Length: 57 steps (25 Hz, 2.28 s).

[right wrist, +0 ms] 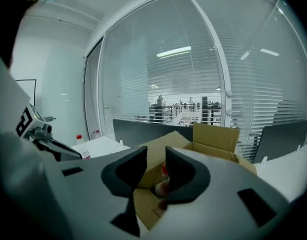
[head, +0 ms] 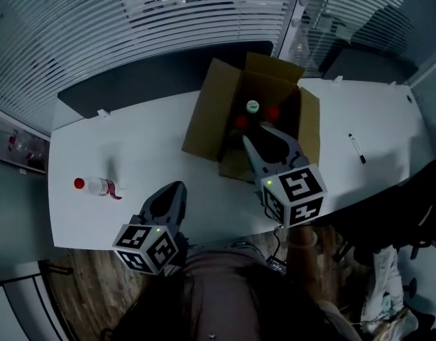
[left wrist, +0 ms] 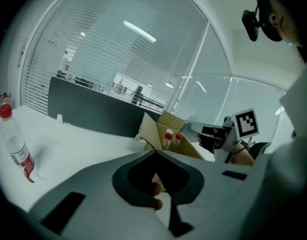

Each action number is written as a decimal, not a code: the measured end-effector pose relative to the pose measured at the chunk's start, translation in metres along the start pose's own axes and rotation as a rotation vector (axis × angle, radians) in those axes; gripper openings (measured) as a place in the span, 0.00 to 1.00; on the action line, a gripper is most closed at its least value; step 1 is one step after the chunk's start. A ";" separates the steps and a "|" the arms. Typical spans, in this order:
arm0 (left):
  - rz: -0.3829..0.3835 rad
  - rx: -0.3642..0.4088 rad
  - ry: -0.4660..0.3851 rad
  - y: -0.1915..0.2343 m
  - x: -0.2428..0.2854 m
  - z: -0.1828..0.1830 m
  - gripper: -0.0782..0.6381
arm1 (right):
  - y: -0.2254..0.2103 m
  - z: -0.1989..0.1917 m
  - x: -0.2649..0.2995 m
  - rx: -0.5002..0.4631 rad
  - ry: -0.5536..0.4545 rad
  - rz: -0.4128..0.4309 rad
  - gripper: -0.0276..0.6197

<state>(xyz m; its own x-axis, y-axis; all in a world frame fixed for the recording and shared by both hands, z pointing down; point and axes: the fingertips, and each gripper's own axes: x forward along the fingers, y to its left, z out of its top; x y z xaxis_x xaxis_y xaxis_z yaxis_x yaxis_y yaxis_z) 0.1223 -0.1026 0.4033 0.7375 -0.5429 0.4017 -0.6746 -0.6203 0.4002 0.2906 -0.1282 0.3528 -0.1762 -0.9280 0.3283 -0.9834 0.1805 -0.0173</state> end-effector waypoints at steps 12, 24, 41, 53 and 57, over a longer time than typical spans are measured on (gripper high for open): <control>0.001 -0.023 0.044 0.019 0.026 0.002 0.12 | -0.016 -0.021 0.048 -0.008 0.138 0.023 0.26; -0.008 -0.050 0.107 0.032 0.052 -0.001 0.12 | -0.027 -0.049 0.085 -0.001 0.254 0.044 0.29; 0.003 -0.068 0.153 0.049 0.067 -0.004 0.12 | -0.029 -0.081 0.104 0.013 0.403 0.091 0.29; -0.007 -0.050 0.144 0.043 0.062 -0.004 0.12 | -0.028 -0.076 0.093 -0.024 0.397 0.069 0.29; -0.012 -0.044 0.142 0.040 0.056 -0.006 0.12 | -0.030 -0.067 0.083 -0.037 0.373 0.042 0.29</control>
<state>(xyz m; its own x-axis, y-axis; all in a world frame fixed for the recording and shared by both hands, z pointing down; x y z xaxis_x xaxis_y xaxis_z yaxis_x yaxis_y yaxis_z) 0.1362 -0.1544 0.4464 0.7358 -0.4477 0.5081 -0.6687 -0.5993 0.4401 0.3082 -0.1890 0.4442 -0.1815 -0.7381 0.6498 -0.9723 0.2335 -0.0064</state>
